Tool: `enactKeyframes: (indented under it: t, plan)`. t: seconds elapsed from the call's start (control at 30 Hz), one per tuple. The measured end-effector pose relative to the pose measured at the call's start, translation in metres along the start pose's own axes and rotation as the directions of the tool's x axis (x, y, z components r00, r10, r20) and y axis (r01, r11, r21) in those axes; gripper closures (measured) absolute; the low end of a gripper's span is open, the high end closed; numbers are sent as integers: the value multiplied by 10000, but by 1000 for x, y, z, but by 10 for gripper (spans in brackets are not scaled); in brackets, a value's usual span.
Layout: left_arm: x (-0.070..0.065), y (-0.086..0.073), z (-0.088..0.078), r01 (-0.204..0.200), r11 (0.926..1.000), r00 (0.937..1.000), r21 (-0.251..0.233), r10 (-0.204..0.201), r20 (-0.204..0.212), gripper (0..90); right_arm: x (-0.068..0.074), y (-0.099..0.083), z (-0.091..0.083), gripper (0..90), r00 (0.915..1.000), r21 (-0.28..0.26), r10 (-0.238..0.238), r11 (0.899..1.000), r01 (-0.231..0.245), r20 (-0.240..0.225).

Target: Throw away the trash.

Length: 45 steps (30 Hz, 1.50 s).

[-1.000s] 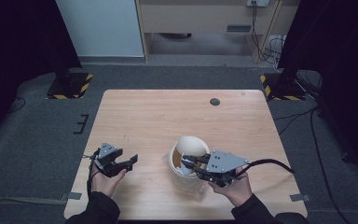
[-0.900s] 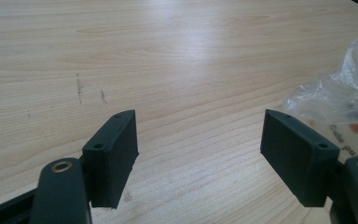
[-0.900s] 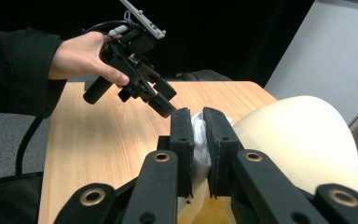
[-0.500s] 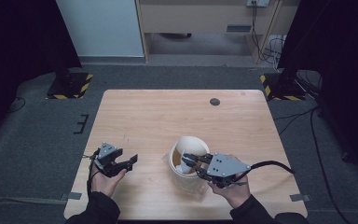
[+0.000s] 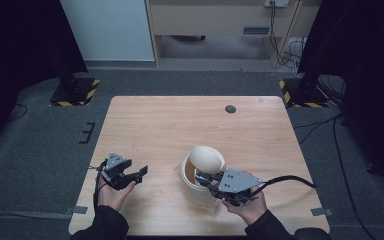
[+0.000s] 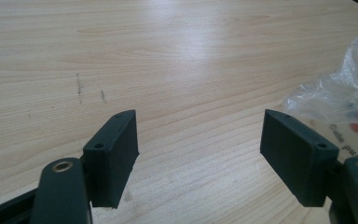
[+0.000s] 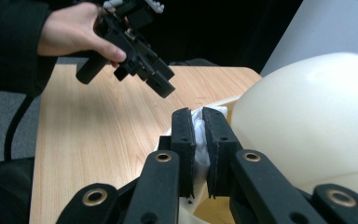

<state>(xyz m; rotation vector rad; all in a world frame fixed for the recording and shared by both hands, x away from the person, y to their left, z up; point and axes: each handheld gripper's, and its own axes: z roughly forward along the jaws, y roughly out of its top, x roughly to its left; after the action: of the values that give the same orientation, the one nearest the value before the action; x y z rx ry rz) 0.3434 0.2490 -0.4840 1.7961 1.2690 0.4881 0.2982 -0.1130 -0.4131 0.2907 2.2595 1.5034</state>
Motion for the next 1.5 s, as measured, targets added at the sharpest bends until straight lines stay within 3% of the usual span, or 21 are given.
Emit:
enactKeyframes:
  t: [0.07,0.13,0.33,0.5,0.6,0.73,0.83,0.97,1.03,1.2,1.23,1.37,1.47,1.5]
  plan:
    - [0,0,0,-2,10000,10000,-1,2,3,273,1,0,2,794,9999,10,107,9999,-107,-121]
    - [0,0,0,8,10000,10000,12,-8,1,273,0,2,2,648,9974,-59,681,9977,-682,-217]
    - [0,0,1,-11,10000,10000,90,11,22,272,-4,10,-7,590,9892,-873,1425,9856,-1450,-342]
    - [0,-1,2,30,9999,10000,155,-31,51,262,-15,20,-23,520,9843,-1652,1754,9715,-1697,203]
    - [1,-3,4,-2,9991,10000,420,-1,72,239,-26,20,-34,427,9743,-2099,2136,9581,-1947,711]
    - [2,-5,8,-96,9974,9999,708,92,53,213,-47,7,-45,300,9432,-2094,2839,9463,-2465,1724]
    - [3,-6,9,-198,9957,9998,908,195,44,195,-67,-15,-52,264,9081,-1812,3383,9367,-2997,2469]
    - [4,-8,13,-284,9930,9996,1144,276,84,175,-85,-43,-57,229,8686,-1389,3894,9210,-3638,3065]
    - [4,-8,14,-420,9906,9991,1302,411,98,172,-92,-58,-58,227,8550,-1107,3967,9174,-3824,3342]
    - [6,-10,17,-564,9865,9984,1535,556,92,158,-105,-93,-61,221,8183,-482,4340,8915,-4505,3769]
    - [7,-10,18,-595,9856,9982,1585,591,71,157,-107,-99,-61,218,8122,-331,4412,8847,-4650,3816]
    - [10,-11,20,-705,9831,9975,1689,704,66,154,-113,-120,-62,204,7731,219,4787,8447,-5349,4162]
    - [11,-13,21,-861,9783,9962,1882,864,62,148,-120,-136,-65,198,7258,471,5114,8022,-5951,4600]
    - [12,-13,22,-908,9765,9958,1954,913,66,147,-122,-140,-67,193,7156,604,5141,7913,-6084,4729]
